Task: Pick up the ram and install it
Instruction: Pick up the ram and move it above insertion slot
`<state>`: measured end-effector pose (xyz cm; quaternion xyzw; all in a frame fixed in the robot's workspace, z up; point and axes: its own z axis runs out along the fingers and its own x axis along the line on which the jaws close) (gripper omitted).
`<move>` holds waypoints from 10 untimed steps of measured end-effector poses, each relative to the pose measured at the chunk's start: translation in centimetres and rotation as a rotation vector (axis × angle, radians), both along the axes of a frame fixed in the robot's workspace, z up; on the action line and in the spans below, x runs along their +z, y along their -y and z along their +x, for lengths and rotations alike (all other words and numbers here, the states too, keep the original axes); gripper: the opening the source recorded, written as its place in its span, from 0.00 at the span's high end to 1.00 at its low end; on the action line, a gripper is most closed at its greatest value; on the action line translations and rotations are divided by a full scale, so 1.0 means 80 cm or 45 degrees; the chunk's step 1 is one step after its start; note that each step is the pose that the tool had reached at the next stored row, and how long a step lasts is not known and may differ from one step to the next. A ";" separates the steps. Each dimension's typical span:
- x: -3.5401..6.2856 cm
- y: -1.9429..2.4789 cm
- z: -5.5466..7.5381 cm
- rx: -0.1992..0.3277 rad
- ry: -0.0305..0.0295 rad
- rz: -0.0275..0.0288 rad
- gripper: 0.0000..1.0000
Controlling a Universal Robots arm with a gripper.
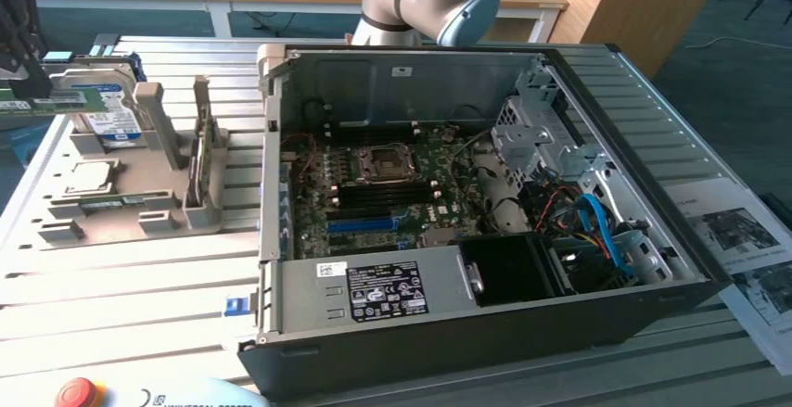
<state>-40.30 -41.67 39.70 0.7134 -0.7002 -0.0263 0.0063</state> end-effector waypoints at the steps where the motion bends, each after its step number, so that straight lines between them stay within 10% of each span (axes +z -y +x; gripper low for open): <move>1: 0.000 0.0000 0.000 0.000 0.0000 -0.0001 0.88; 10: 0.000 0.0001 0.007 0.000 -0.0002 -0.0002 0.88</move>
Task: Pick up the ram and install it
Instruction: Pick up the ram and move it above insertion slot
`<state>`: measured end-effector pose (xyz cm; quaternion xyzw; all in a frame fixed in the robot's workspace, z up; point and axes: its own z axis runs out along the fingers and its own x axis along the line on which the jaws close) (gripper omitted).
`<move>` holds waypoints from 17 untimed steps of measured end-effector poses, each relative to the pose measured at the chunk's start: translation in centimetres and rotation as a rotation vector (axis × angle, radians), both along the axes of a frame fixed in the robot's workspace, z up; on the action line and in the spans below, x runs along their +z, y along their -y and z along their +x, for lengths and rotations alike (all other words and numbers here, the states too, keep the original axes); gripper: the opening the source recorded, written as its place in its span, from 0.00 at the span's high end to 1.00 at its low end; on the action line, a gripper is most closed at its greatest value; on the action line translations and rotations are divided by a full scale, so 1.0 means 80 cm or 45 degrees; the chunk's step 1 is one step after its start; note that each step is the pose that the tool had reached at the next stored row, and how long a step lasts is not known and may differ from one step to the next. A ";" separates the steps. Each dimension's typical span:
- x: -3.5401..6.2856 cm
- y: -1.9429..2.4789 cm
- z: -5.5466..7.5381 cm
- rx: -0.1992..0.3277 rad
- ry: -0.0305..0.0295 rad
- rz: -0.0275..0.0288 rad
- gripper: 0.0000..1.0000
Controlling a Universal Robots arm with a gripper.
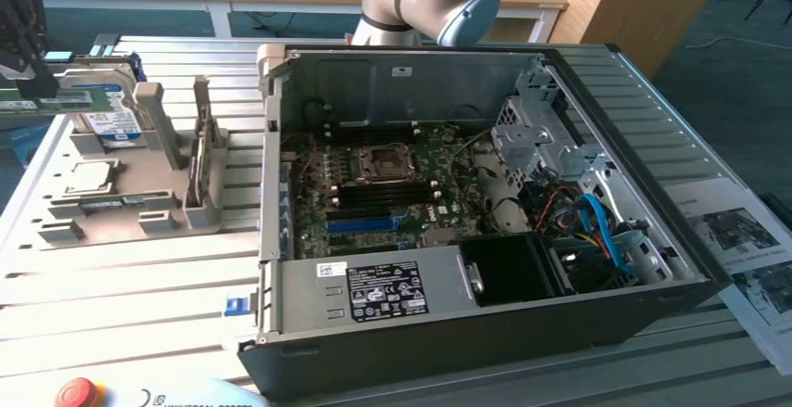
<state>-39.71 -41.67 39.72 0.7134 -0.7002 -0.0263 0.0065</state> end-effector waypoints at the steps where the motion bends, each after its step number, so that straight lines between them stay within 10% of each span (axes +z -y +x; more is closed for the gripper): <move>1: 0.000 0.0000 0.002 0.000 0.0000 0.0000 0.88; 17: 0.000 -0.0001 0.050 0.000 -0.0001 0.0001 0.88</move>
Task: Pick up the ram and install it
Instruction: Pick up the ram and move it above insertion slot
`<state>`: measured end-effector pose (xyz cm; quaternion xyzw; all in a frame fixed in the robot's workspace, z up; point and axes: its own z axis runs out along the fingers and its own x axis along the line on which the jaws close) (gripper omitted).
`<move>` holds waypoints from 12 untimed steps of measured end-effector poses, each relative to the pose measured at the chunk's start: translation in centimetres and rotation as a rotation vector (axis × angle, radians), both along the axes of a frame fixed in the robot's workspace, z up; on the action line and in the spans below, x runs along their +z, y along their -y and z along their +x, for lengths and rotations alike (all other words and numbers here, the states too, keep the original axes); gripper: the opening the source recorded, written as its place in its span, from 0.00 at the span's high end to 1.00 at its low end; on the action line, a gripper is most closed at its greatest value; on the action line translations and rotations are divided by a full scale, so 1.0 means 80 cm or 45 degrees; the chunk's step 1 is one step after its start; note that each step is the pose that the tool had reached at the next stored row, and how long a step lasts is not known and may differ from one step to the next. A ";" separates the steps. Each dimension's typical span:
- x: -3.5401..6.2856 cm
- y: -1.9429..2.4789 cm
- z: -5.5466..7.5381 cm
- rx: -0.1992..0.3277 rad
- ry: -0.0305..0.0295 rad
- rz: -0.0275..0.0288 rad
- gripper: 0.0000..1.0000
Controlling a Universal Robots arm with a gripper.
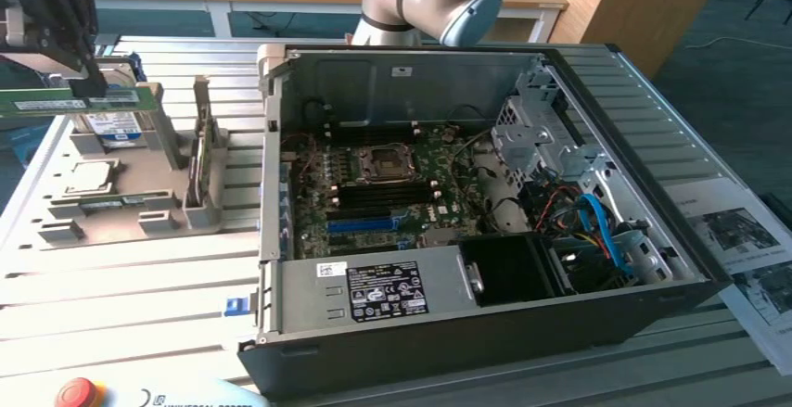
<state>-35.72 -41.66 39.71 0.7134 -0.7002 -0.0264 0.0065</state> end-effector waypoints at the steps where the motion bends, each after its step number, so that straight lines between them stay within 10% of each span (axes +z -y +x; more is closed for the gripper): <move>1: 0.000 0.0000 0.004 0.000 0.0001 0.0000 0.88; 12: 0.000 0.0000 0.041 0.000 -0.0005 -0.0001 0.88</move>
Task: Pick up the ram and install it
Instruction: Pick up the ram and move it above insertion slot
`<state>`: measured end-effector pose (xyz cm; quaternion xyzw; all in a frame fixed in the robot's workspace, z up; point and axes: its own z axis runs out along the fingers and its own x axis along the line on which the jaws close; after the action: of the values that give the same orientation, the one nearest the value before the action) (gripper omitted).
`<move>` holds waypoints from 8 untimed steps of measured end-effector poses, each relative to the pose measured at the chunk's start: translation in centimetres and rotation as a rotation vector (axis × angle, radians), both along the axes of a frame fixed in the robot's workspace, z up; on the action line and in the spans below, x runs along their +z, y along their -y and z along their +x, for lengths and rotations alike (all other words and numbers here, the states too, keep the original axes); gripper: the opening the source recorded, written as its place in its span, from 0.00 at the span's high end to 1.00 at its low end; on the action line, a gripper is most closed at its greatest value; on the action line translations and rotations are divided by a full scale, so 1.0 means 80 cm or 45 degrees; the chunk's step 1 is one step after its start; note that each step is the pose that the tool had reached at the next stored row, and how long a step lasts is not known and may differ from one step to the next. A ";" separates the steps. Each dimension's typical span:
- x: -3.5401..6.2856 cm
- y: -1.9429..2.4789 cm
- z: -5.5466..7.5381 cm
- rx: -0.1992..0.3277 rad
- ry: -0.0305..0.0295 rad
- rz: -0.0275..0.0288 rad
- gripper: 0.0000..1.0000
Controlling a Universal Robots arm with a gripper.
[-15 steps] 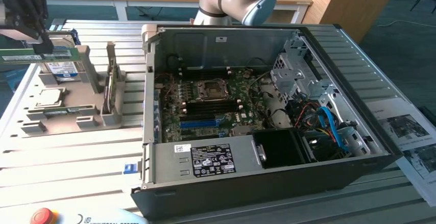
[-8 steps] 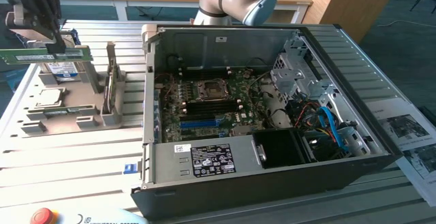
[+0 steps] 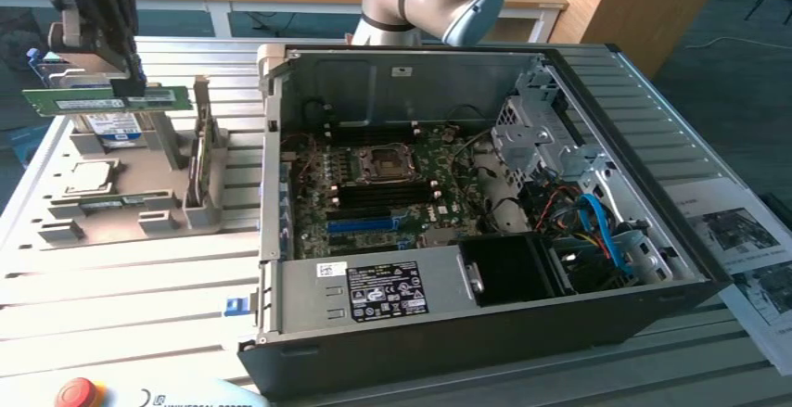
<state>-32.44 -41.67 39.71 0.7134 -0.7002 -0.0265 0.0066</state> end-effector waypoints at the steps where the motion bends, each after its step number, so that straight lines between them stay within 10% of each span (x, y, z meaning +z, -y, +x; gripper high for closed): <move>1: 0.000 0.0000 0.004 0.000 0.0000 0.0000 0.88; 8: 0.000 0.0000 0.028 0.000 -0.0004 0.0000 0.88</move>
<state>-30.23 -41.67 39.72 0.7134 -0.7002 -0.0266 0.0067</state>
